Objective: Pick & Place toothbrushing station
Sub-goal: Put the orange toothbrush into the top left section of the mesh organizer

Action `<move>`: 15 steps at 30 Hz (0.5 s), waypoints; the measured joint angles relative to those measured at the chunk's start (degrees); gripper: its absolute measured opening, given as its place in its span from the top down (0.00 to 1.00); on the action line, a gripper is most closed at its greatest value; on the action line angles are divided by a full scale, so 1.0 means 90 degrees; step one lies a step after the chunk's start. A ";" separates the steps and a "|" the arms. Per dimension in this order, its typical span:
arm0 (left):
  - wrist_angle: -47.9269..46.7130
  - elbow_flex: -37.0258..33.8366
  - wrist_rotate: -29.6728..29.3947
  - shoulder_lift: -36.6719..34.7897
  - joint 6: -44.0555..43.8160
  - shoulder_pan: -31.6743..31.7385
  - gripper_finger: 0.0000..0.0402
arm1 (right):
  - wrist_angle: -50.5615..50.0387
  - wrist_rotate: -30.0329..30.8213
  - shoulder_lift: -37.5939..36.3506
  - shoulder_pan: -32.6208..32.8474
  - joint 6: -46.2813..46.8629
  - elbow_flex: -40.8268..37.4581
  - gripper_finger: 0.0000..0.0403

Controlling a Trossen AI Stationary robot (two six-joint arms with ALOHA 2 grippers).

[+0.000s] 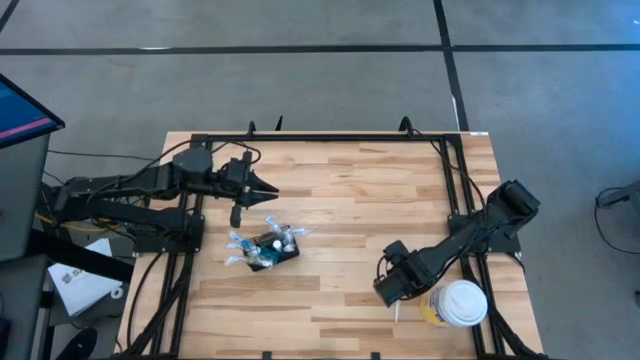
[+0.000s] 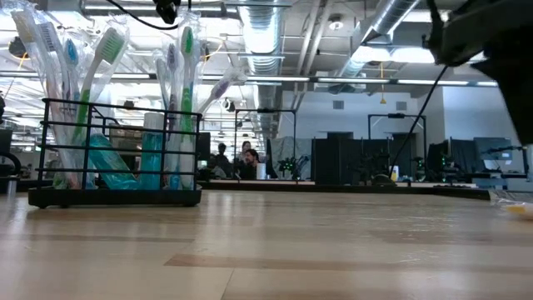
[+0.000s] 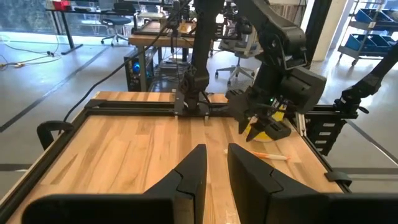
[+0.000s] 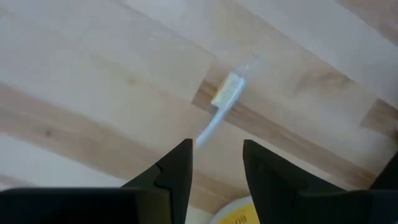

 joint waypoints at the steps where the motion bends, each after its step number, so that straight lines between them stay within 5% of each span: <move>1: 0.0005 0.0000 0.0000 0.0000 -0.0002 0.0002 0.85 | 0.0102 0.0000 0.0000 -0.0005 0.0080 -0.0052 0.67; 7: 0.0002 0.0000 0.0000 0.0000 -0.0002 0.0002 0.85 | 0.1136 0.0008 -0.0002 0.0123 0.0491 -0.0556 0.67; 15: 0.0000 0.0000 0.0000 0.0000 -0.0003 0.0002 0.85 | 0.1135 -0.0124 -0.0002 0.0191 0.0997 -0.0721 0.66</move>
